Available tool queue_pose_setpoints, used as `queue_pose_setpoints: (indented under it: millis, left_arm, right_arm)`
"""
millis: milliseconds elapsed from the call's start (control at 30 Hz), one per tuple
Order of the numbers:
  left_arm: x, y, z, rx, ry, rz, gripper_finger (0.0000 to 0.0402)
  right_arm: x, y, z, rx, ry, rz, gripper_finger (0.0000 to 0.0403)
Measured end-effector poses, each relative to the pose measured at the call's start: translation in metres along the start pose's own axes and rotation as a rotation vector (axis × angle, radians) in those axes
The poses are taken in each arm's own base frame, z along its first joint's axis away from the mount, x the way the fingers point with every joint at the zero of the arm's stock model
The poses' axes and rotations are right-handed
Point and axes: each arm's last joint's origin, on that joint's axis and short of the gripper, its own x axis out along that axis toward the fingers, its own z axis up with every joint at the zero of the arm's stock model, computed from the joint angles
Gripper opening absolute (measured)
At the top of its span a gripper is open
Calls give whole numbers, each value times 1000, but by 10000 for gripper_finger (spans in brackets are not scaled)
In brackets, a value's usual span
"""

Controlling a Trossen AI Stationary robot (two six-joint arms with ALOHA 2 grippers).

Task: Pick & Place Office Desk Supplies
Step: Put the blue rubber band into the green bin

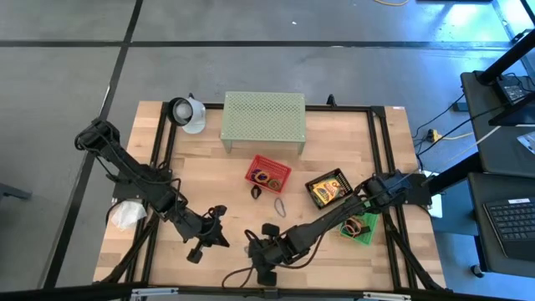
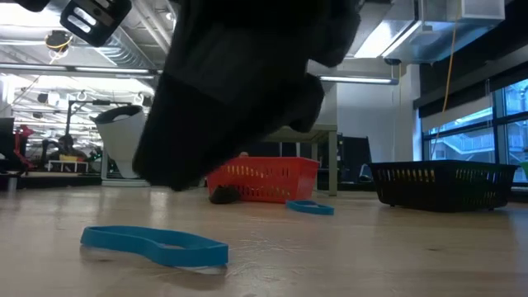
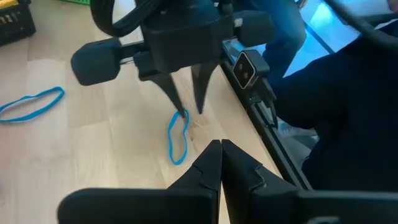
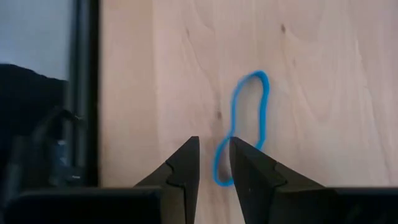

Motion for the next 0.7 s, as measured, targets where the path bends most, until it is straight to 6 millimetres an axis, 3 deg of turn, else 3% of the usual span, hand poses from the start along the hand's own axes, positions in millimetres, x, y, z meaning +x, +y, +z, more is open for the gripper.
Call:
queue_pose_setpoints:
  millis: [233, 367, 533, 700]
  left_arm:
    - [0, -1, 0, 0, 6, -18, 3]
    - [0, -1, 0, 0, 8, -23, 2]
    - [0, -1, 0, 1, 14, -40, 2]
    - [0, -1, 0, 1, 14, -40, 2]
  right_arm:
    - [13, -4, -6, -27, 22, -35, 93]
    - [23, -6, -10, -28, 36, -45, 116]
    - [26, -9, -12, -8, 12, -78, 153]
    - [26, -10, -13, -5, -5, -113, 150]
